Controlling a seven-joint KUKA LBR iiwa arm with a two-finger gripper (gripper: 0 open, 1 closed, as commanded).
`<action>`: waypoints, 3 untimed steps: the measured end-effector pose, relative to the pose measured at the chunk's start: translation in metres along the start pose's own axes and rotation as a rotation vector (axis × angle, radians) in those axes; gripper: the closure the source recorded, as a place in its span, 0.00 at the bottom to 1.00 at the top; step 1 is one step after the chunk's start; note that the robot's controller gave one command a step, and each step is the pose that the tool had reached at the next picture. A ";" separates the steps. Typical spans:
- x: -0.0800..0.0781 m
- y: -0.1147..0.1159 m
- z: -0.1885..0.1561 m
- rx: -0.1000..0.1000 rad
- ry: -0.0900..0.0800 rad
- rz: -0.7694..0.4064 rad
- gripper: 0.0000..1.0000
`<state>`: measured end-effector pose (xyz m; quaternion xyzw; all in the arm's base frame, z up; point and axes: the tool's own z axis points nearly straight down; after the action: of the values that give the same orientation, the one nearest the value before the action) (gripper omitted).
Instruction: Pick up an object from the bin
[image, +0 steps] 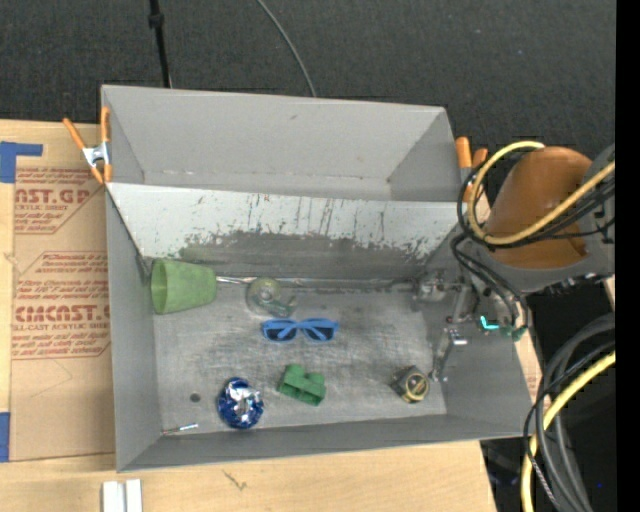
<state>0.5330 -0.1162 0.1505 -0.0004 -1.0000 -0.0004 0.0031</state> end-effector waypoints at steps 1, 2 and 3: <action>0.034 -0.018 0.079 0.004 -0.017 -0.365 0.00; 0.048 0.030 0.070 0.005 -0.027 -0.352 0.00; 0.017 -0.025 0.079 0.003 -0.013 -0.357 0.00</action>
Offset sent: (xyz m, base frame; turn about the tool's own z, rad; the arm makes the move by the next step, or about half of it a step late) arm -0.0380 -0.0186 -0.0805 -0.3656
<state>0.5152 -0.1416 0.0717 0.1772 -0.9842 0.0007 -0.0034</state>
